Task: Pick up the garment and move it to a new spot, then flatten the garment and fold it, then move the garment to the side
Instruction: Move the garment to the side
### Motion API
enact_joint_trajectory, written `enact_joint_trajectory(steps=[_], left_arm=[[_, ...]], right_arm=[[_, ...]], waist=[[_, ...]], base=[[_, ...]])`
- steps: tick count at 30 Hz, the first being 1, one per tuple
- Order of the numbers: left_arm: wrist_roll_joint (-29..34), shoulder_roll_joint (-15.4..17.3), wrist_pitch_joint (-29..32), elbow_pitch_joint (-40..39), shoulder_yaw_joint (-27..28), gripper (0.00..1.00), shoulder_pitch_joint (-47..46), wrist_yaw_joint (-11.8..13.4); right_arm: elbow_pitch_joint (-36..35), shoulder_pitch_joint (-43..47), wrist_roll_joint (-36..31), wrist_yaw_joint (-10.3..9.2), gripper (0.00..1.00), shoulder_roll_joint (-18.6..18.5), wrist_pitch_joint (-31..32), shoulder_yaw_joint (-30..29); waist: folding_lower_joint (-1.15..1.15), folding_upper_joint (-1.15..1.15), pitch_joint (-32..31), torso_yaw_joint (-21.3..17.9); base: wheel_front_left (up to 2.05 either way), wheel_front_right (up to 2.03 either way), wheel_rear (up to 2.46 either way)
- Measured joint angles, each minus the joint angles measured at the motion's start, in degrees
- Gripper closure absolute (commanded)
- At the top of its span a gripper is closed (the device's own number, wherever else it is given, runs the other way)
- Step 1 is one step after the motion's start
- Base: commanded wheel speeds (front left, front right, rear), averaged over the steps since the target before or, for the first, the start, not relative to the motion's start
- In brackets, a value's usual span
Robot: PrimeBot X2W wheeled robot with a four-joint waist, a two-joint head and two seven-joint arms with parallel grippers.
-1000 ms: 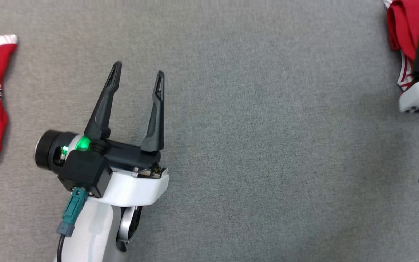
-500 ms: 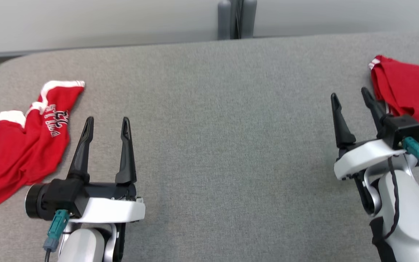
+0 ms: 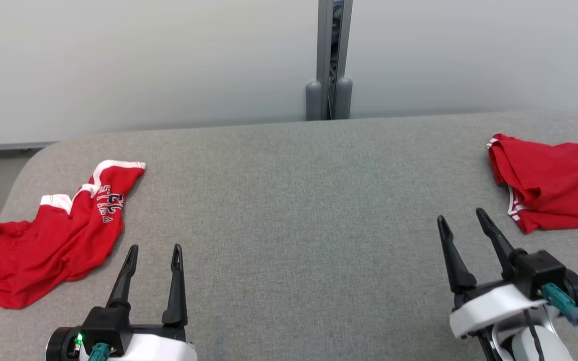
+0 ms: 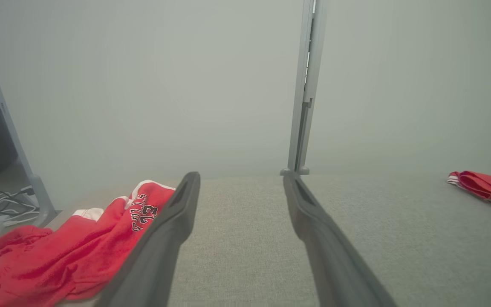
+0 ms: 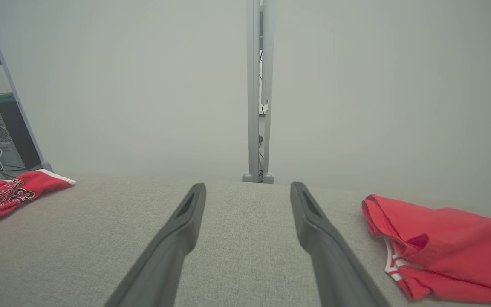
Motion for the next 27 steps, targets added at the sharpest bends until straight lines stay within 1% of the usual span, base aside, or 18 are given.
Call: enact_joint_trajectory(steps=[5,8,12,17,27], left_arm=[[-0.2,0.0,0.0,0.9,0.1,0.00,1.5,-0.3],[0.0,0.0,0.0,2.0,0.0,0.00,1.7,-0.8],[0.3,-0.1,0.0,2.7,0.0,0.00,2.6,-1.0],[0.6,0.0,0.0,1.4,0.1,0.00,2.6,-0.5],[1.2,-0.1,0.0,1.1,-0.3,0.00,2.5,-0.4]], right_arm=[[-2.7,4.6,0.8,0.00,0.00,0.0,0.0,-0.7],[-3.8,6.2,0.7,0.00,0.00,0.0,0.0,-1.1],[-5.7,8.4,0.5,0.00,0.00,0.0,0.0,-1.4],[-7.5,9.9,0.5,0.00,0.00,0.0,0.0,-1.4],[-7.7,10.6,1.7,0.00,0.00,0.0,0.0,-1.5]], waist=[[0.00,0.00,-2.1,-0.1],[0.00,0.00,-2.6,-0.1],[0.00,0.00,-2.9,0.2],[0.00,0.00,-2.7,0.5],[0.00,0.00,-2.6,0.4]], base=[[0.00,0.00,0.00],[0.00,0.00,0.00],[0.00,0.00,0.00],[0.00,0.00,0.00],[0.00,0.00,0.00]])
